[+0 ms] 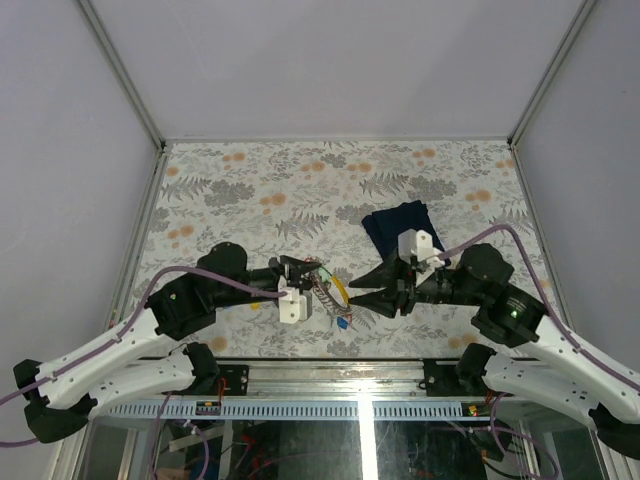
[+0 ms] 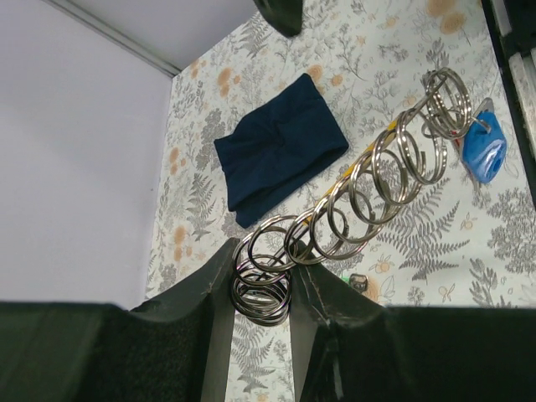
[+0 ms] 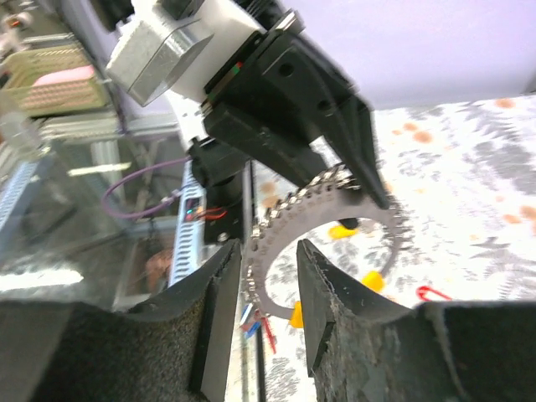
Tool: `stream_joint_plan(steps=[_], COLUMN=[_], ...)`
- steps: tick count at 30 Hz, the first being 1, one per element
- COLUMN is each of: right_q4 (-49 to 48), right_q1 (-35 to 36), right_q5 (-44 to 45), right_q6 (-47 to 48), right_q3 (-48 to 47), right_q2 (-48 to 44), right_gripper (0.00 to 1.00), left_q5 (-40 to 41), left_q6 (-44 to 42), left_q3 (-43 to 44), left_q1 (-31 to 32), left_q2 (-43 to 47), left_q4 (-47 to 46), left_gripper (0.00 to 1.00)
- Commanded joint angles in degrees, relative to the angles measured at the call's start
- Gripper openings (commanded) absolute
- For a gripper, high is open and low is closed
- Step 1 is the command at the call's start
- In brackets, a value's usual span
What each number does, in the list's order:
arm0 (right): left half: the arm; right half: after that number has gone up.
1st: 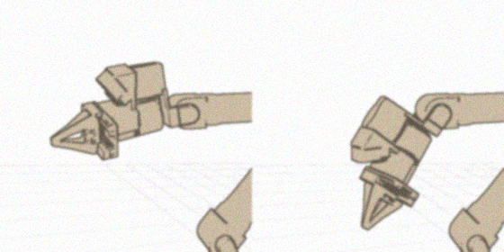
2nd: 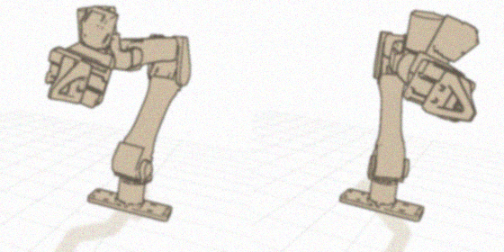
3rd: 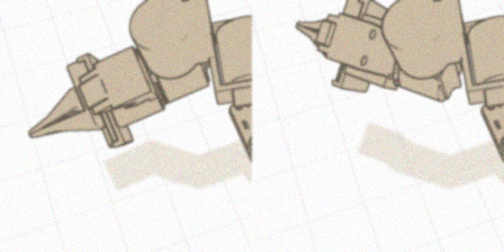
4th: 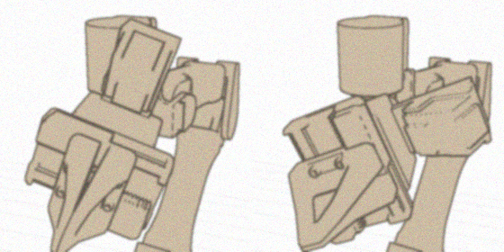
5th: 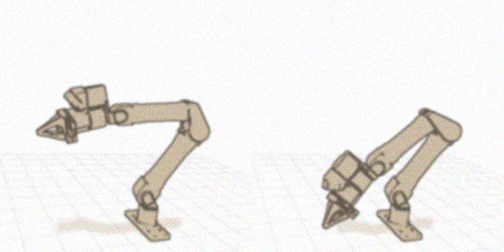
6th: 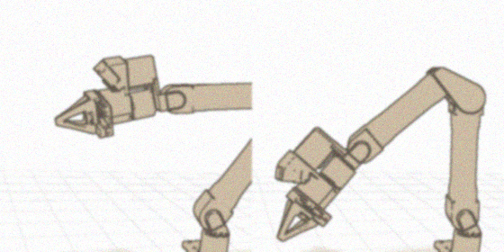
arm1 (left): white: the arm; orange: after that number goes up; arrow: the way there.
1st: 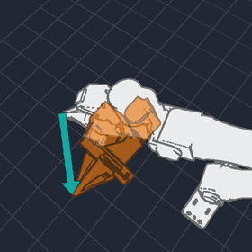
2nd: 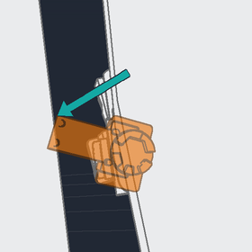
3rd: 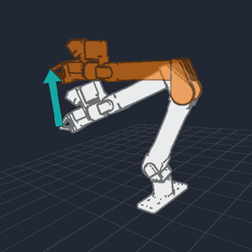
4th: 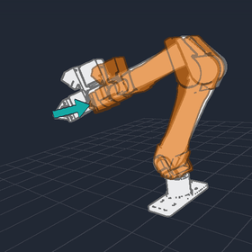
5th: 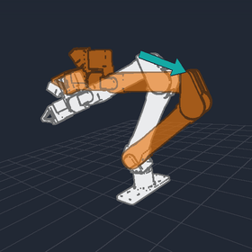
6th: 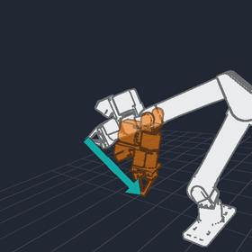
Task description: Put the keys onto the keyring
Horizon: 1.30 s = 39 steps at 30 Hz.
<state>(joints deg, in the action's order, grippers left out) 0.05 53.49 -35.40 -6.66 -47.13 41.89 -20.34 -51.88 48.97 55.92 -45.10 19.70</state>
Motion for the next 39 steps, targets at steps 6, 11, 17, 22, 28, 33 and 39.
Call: stream_joint_plan(steps=[6, 11, 17, 22, 28, 33, 39], right_q4=[3.37, 7.49, 7.65, 7.45, -2.71, -9.10, -12.37], right_q1=[0.38, 0.43, 0.40, 0.38, 0.39, 0.38, 0.40], right_q5=[25.35, 35.84, 42.57, 44.26, 42.08, 39.14, 37.92], right_q6=[-4.06, -15.25, -27.91, -34.62, -44.34, -46.41, -49.02], right_q3=[-4.79, -7.36, -8.53, -9.63, -7.70, -8.53, -9.52], right_q2=[-4.95, -5.92, -6.10, -4.79, -1.96, 2.94, 7.35], right_gripper=[0.43, 0.42, 0.39, 0.38, 0.39, 0.41, 0.42], left_q5=[9.39, 17.56, 26.61, 31.69, 36.53, 39.76, 40.11], left_q6=[19.95, 30.41, 39.53, 45.39, 50.94, 53.33, 53.77], left_q3=[-2.10, -2.42, -3.54, -4.28, -4.70, -4.20, -4.30], left_q1=[0.35, 0.33, 0.33, 0.38, 0.38, 0.33, 0.37], left_q2=[0.00, -1.47, -2.53, -2.65, -2.40, -2.62, -2.04], left_q4=[-16.04, -20.15, -25.42, -28.71, -30.64, -30.35, -30.28], left_gripper=[0.00, 0.00, 0.00, 0.00, 0.00, 0.00, 0.00])
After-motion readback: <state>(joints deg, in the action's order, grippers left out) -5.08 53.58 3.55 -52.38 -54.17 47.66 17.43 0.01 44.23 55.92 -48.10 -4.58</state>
